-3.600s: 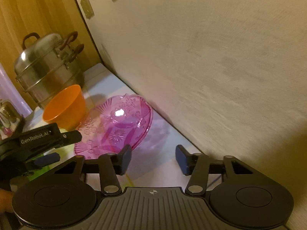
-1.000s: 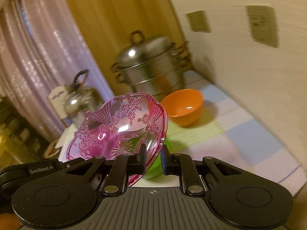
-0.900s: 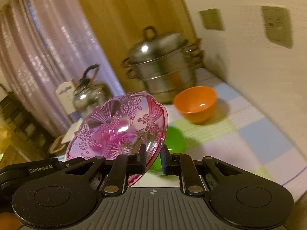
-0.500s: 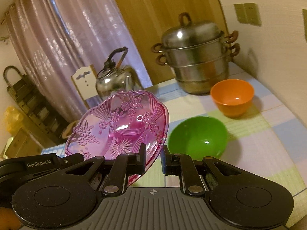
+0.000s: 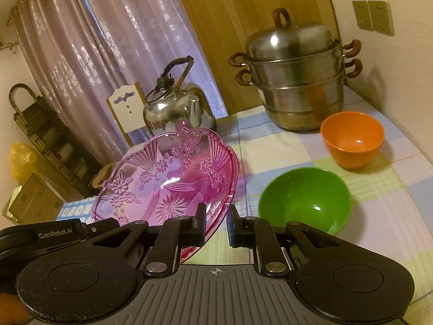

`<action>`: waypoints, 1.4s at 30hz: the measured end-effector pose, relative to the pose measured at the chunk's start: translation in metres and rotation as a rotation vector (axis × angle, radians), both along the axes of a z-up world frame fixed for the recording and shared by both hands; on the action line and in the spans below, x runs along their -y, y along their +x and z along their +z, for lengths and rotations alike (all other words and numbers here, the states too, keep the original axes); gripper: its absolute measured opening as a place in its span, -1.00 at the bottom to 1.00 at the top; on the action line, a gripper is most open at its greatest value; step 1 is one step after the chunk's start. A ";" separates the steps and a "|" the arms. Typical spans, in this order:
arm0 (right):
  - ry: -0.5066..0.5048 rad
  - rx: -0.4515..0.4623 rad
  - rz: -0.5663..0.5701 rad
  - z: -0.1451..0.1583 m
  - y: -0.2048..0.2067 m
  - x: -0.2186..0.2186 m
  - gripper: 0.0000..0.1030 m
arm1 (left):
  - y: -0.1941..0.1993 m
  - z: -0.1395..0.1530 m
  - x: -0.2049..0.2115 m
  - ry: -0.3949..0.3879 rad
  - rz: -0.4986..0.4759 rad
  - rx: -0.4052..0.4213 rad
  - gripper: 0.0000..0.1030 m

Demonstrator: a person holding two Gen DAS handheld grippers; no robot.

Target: Organize plates and bowls

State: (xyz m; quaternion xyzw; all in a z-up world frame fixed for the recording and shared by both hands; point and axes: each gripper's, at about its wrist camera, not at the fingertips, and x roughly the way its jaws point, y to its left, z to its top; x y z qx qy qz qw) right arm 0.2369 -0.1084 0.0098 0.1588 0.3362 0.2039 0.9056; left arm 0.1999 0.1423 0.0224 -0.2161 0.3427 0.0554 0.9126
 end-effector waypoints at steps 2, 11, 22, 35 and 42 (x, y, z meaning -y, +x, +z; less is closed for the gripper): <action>0.002 -0.006 0.005 -0.002 0.010 -0.007 -0.70 | 0.012 -0.004 -0.006 0.003 0.000 -0.011 -0.82; 0.018 -0.044 -0.002 -0.028 0.075 -0.036 -0.70 | 0.085 -0.021 -0.025 0.087 -0.033 -0.057 -0.81; 0.027 -0.111 -0.043 -0.076 0.161 -0.062 -0.70 | 0.184 -0.067 -0.043 0.138 -0.073 -0.123 -0.81; -0.055 -0.144 -0.026 -0.116 0.215 -0.088 -0.70 | 0.232 -0.112 -0.055 0.144 -0.075 -0.168 -0.80; -0.083 -0.139 -0.004 -0.126 0.220 -0.094 -0.70 | 0.235 -0.120 -0.058 0.145 -0.075 -0.176 -0.78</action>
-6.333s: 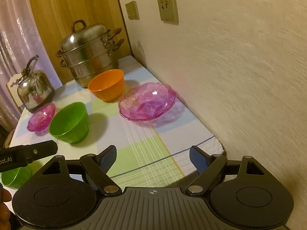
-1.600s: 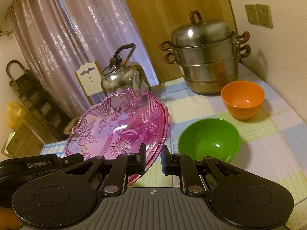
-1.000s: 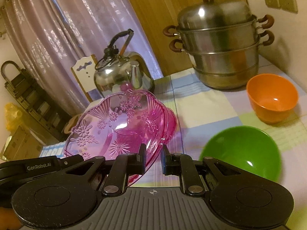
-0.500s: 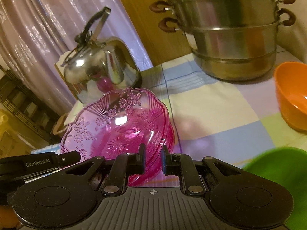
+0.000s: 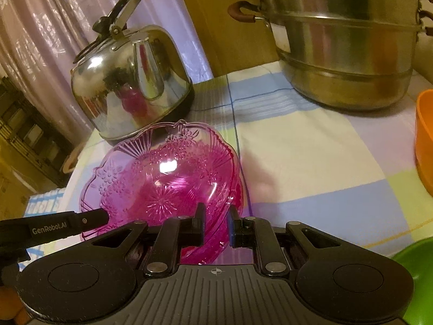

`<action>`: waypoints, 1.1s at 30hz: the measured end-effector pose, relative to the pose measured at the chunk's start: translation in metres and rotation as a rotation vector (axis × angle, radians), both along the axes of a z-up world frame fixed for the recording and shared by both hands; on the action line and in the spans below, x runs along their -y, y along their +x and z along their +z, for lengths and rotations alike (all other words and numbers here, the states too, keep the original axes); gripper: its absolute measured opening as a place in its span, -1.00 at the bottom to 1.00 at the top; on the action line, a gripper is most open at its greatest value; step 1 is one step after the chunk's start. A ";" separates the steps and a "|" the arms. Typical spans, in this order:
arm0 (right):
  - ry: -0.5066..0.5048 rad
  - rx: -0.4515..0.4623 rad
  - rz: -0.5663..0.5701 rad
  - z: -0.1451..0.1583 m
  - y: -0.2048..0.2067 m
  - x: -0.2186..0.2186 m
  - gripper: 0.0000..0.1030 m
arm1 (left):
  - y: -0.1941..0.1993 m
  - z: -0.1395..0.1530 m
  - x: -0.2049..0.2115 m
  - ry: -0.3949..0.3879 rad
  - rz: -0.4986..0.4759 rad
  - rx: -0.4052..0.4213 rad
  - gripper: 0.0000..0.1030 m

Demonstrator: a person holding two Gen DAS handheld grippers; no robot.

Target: Organize plates and bowls

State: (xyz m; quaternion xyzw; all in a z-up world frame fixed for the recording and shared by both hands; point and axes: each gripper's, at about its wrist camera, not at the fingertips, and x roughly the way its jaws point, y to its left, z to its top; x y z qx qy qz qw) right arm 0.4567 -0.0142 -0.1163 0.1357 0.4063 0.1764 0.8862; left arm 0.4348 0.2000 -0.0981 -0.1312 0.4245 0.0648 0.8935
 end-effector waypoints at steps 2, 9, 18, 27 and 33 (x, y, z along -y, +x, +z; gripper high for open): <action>-0.003 0.002 0.003 0.000 0.000 -0.001 -0.70 | -0.001 -0.001 -0.001 -0.003 0.003 0.001 -0.78; -0.039 0.024 0.023 0.001 0.001 -0.007 -0.69 | -0.001 -0.002 -0.001 0.001 0.007 0.011 -0.77; -0.064 0.039 0.052 0.000 0.001 -0.014 -0.57 | -0.003 -0.002 0.000 0.054 0.002 0.006 -0.62; -0.019 0.081 0.036 0.006 0.000 -0.007 0.62 | -0.010 0.001 -0.011 0.048 0.021 0.026 -0.56; -0.021 0.079 0.036 0.007 0.000 -0.005 0.62 | -0.011 0.003 -0.011 0.044 0.017 0.029 -0.56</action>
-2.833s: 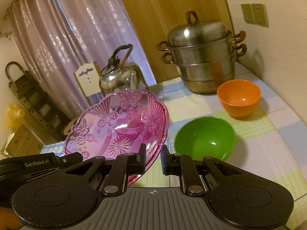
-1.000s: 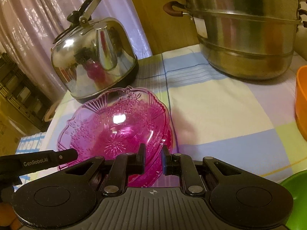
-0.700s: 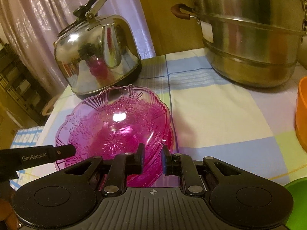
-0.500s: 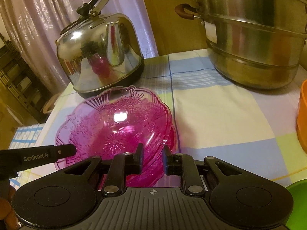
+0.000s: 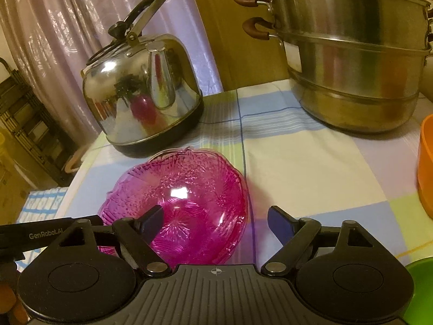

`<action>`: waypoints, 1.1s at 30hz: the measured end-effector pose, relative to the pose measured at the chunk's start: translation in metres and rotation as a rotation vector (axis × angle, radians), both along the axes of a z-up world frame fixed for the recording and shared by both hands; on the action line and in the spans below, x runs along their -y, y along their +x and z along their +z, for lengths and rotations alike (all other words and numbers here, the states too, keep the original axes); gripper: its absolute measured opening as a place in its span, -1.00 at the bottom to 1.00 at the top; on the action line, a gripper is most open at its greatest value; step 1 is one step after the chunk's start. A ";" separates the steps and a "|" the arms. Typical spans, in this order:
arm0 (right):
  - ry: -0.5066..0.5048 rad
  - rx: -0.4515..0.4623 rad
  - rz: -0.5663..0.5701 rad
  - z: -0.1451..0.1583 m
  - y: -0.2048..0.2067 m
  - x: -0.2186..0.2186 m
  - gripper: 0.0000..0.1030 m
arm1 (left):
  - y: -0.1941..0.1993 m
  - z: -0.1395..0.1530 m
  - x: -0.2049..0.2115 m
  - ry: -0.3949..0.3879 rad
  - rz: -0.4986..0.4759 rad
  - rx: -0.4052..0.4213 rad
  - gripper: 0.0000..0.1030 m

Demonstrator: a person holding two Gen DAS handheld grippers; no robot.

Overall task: Organize plates and bowls
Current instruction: 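Open both grippers and withdraw them from the stacked pink dishes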

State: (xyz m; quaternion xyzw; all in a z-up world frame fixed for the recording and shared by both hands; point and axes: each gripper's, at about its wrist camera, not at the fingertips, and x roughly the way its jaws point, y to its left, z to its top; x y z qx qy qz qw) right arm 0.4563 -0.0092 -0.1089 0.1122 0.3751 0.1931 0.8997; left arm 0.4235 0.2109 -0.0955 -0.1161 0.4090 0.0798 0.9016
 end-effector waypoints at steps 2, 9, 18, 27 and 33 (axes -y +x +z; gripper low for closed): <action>-0.005 0.002 0.004 0.000 -0.001 0.000 0.62 | 0.000 0.000 0.000 -0.002 -0.001 0.000 -0.56; -0.012 0.002 0.007 0.006 -0.003 0.001 0.62 | -0.003 0.007 0.003 -0.001 -0.010 0.005 -0.54; 0.005 0.033 -0.001 0.034 -0.020 0.010 0.62 | -0.026 0.031 0.013 -0.013 -0.029 0.036 -0.35; 0.028 0.068 -0.019 0.063 -0.076 0.044 0.62 | -0.081 0.069 0.035 -0.037 -0.041 0.074 0.32; -0.005 0.092 -0.026 0.079 -0.134 0.072 0.62 | -0.135 0.096 0.053 -0.057 -0.042 0.124 0.71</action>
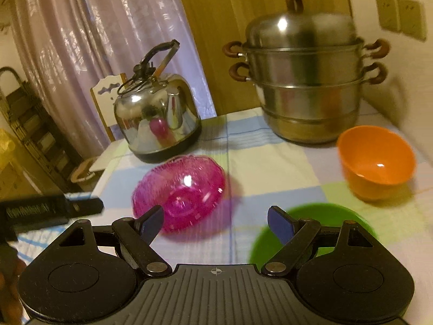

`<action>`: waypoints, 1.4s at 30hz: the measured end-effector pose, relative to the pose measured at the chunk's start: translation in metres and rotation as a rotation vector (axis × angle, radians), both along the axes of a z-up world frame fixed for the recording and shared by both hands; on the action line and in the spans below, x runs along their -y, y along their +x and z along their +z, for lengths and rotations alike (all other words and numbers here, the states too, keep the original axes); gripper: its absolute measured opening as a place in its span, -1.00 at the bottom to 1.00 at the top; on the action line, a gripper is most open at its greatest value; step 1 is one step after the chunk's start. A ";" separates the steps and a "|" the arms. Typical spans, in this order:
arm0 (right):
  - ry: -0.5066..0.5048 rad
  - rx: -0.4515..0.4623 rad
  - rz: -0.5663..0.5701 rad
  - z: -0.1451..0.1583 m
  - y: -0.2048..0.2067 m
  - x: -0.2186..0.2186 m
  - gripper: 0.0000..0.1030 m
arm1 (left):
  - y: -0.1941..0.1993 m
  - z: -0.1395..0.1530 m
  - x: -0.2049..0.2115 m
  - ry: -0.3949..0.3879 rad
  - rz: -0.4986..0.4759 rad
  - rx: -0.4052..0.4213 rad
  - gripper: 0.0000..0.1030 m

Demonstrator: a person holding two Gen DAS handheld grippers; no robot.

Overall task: Organize plates and bowls
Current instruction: 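Open both grippers and withdraw them from the stacked pink dishes, then move both grippers toward the rim of the large green bowl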

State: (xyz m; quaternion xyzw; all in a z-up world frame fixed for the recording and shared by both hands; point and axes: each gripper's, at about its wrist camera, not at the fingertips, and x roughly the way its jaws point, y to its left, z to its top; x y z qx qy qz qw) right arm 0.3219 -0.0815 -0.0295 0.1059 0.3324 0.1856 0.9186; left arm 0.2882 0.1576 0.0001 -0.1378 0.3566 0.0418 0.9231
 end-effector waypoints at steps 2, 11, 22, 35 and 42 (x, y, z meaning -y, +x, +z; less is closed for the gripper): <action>-0.025 0.016 0.000 0.006 -0.019 0.008 0.62 | -0.018 0.008 0.006 0.003 0.001 0.011 0.75; -0.031 -0.027 -0.020 0.029 -0.099 0.052 0.62 | -0.102 0.039 0.039 0.065 0.037 0.030 0.93; -0.027 -0.105 -0.034 0.036 -0.175 0.092 0.62 | -0.184 0.040 0.076 0.054 0.065 0.039 0.94; -0.064 -0.089 -0.012 0.037 -0.211 0.097 0.62 | -0.225 0.031 0.090 0.112 0.067 0.014 0.93; -0.071 -0.096 0.006 0.032 -0.212 0.093 0.62 | -0.229 0.023 0.091 0.098 0.047 -0.013 0.93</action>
